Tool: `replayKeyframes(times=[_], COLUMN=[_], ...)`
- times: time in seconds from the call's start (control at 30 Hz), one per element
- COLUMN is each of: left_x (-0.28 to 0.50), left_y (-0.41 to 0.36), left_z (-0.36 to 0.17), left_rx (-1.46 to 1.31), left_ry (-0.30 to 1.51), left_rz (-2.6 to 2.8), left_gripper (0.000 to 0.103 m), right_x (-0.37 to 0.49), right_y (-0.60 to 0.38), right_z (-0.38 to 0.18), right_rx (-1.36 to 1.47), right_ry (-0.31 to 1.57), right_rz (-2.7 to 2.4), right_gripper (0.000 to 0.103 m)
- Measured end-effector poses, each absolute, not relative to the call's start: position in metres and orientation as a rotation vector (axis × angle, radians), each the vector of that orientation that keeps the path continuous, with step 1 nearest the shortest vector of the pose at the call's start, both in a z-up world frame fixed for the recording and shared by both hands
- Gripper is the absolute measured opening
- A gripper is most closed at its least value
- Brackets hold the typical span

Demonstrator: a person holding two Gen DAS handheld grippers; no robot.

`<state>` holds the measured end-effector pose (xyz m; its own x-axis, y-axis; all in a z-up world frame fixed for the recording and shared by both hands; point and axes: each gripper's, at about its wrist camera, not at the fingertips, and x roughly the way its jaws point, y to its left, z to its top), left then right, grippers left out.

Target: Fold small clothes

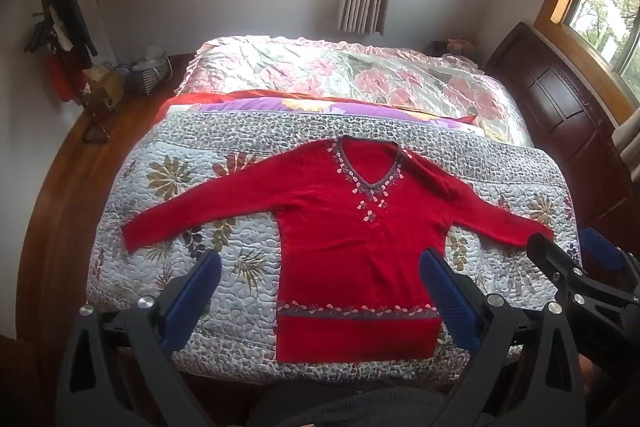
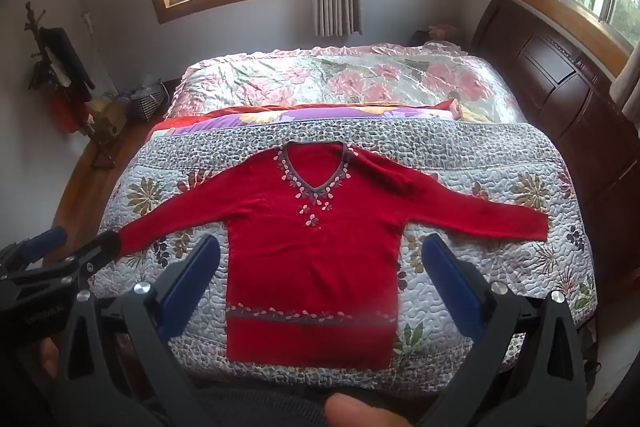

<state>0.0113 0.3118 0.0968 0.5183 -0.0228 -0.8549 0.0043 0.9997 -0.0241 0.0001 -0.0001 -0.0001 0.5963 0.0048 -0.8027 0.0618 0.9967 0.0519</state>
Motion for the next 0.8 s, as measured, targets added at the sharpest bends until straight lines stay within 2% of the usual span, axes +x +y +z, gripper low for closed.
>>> replayKeyframes(times=[0.8], left_x=[0.0130], left_y=[0.3115], left_z=[0.0958], left_rx=[-0.021], left_ry=[1.038], left_rz=[-0.016], left_gripper=[0.099], right_x=[0.0029], right_y=[-0.0038], right_z=[-0.0014], right_rx=[0.079], right_ry=[0.934], right_rz=[-0.033], right_gripper=[0.100])
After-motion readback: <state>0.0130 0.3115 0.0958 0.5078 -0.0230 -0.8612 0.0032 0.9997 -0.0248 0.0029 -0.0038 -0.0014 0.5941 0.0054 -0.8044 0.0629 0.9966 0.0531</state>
